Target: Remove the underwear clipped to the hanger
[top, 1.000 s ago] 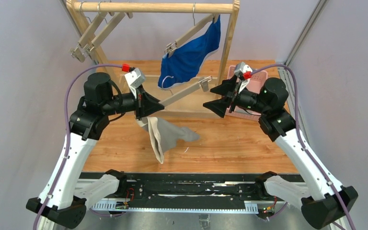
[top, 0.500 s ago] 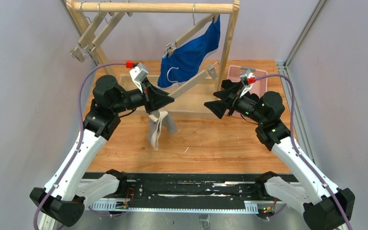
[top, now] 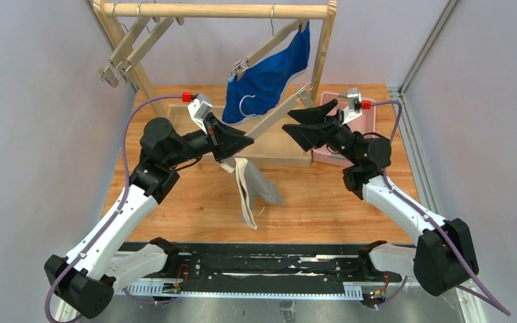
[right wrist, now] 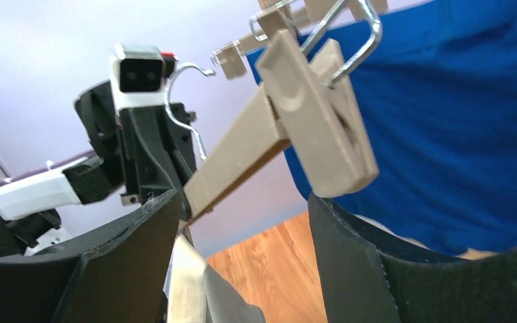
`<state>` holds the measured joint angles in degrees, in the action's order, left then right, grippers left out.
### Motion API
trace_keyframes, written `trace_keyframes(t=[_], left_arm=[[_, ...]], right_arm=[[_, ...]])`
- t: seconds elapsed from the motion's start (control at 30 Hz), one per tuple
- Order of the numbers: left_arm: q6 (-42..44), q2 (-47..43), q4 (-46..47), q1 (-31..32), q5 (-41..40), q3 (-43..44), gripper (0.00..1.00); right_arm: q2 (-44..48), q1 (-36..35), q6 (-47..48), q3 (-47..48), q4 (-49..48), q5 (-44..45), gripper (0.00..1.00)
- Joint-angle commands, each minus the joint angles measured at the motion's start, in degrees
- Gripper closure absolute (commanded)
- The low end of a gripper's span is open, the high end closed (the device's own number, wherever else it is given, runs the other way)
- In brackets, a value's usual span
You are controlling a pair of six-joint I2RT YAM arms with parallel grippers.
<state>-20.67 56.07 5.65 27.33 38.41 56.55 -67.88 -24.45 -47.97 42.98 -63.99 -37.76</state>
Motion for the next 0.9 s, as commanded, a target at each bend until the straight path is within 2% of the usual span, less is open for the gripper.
trace_keyframes(t=[0.0,0.13,0.57,0.63,0.7,0.8,0.87], left_arm=[[-4.5,-1.0,11.0,1.1,-3.3,-1.6,1.00],[-6.8,0.2,15.3,2.3,-3.1,-2.2,1.00],[-5.6,3.1,17.2,7.3,-3.4,-2.4,1.00],[-5.4,3.2,17.2,7.7,-3.9,-2.3,1.00],[-5.9,3.3,18.5,7.9,-4.2,-2.5,1.00],[-6.7,3.6,20.0,8.1,-4.8,-2.6,1.00],[-6.9,3.7,20.5,8.2,-5.1,-2.6,1.00]], right_arm=[[-2.5,-1.0,-8.2,0.4,-18.3,0.8,0.30],[-5.0,-1.1,-10.0,1.7,-20.2,0.9,0.30],[-7.5,-2.4,-10.7,4.7,-22.0,1.0,0.31],[-7.4,-2.5,-10.6,5.1,-21.5,0.7,0.42],[-7.7,-2.7,-10.6,5.8,-20.6,-0.1,0.58],[-7.9,-2.9,-10.5,6.6,-19.1,-1.0,0.97],[-7.7,-3.2,-9.7,6.7,-18.5,-1.4,0.99]])
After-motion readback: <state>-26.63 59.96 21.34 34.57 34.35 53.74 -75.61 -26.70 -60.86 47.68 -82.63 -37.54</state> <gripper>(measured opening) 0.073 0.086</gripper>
